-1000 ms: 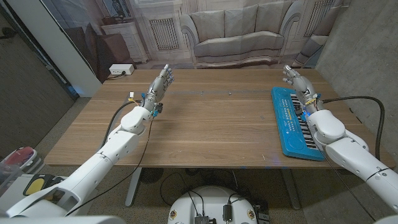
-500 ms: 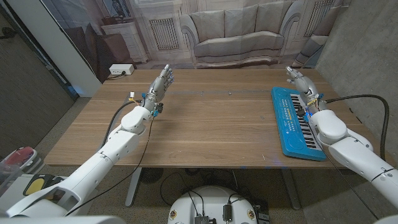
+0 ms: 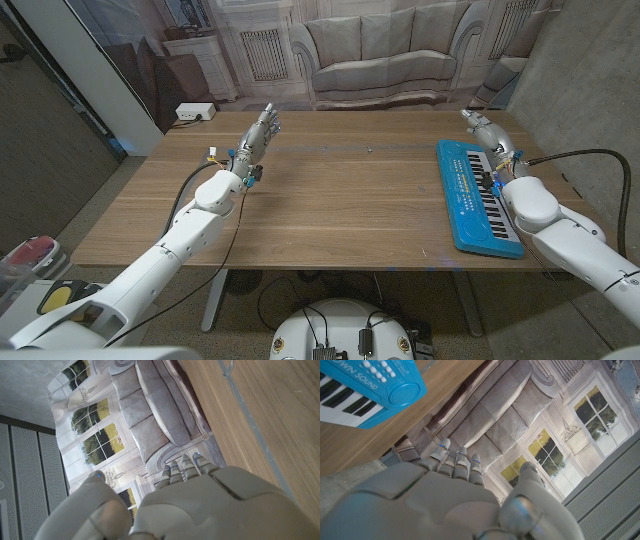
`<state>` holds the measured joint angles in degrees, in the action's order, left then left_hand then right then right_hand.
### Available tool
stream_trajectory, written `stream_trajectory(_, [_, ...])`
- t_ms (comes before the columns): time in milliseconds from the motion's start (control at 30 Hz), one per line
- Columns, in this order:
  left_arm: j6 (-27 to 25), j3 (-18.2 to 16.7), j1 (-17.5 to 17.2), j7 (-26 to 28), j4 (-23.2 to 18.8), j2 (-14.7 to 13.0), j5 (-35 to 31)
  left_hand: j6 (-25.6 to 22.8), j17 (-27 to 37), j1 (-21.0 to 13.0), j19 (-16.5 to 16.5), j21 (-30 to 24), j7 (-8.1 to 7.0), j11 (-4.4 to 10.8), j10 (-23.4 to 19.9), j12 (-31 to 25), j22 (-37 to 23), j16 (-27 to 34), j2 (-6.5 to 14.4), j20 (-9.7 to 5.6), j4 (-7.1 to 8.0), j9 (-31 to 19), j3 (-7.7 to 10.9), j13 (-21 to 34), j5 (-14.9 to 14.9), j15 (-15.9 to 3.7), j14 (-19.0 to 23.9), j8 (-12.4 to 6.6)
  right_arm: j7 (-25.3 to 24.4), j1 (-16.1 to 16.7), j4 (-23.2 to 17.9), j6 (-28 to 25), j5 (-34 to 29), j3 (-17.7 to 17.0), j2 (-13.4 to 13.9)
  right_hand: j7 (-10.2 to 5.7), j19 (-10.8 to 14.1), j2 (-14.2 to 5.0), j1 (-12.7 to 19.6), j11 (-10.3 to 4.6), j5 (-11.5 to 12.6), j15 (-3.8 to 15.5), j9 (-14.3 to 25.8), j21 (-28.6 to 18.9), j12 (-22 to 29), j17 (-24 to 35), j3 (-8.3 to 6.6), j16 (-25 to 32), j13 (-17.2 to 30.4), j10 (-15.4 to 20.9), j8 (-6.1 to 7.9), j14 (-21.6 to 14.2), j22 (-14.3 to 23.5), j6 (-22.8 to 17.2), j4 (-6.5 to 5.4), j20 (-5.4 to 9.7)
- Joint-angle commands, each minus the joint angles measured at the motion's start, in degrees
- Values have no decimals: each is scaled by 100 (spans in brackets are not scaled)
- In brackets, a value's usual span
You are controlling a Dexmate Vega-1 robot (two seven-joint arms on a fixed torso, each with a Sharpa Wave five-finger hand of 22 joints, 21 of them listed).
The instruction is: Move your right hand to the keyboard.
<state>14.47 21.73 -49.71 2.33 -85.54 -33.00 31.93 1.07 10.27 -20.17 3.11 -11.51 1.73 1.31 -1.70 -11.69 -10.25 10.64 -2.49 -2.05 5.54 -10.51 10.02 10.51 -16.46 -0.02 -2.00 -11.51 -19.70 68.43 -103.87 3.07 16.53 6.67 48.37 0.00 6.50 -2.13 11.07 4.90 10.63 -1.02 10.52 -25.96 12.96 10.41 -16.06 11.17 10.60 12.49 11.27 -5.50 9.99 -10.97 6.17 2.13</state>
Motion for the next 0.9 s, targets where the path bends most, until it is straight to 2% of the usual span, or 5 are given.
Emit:
stream_trajectory(33, [-32, 5, -38, 51, -65, -10, -23, -22, 15, -40, 31, -1, 35, 10, -69, -27, -11, 22, -4, -57, 6, -14, -6, 25, 7, 5, 27, 1, -148, 67, -91, -321, -301, -12, 148, -8, 44, -21, 19, -12, 51, -2, 26, 33, 29, 3, -13, 14, 15, 40, 28, -51, 19, -47, 46, 58])
stream_trajectory(900, [-59, 0, -164, 149, -234, -30, -48, -25, 16, -51, 26, -4, 30, -8, -70, -18, -11, 19, 12, -35, 5, -14, -30, 25, 16, 16, 35, 10, -276, -1, -350, -1072, -826, 206, 376, -63, 47, -37, 37, -60, 65, 39, 27, 93, 25, 3, -17, 4, 15, 65, 17, -81, 20, -53, 54, 52])
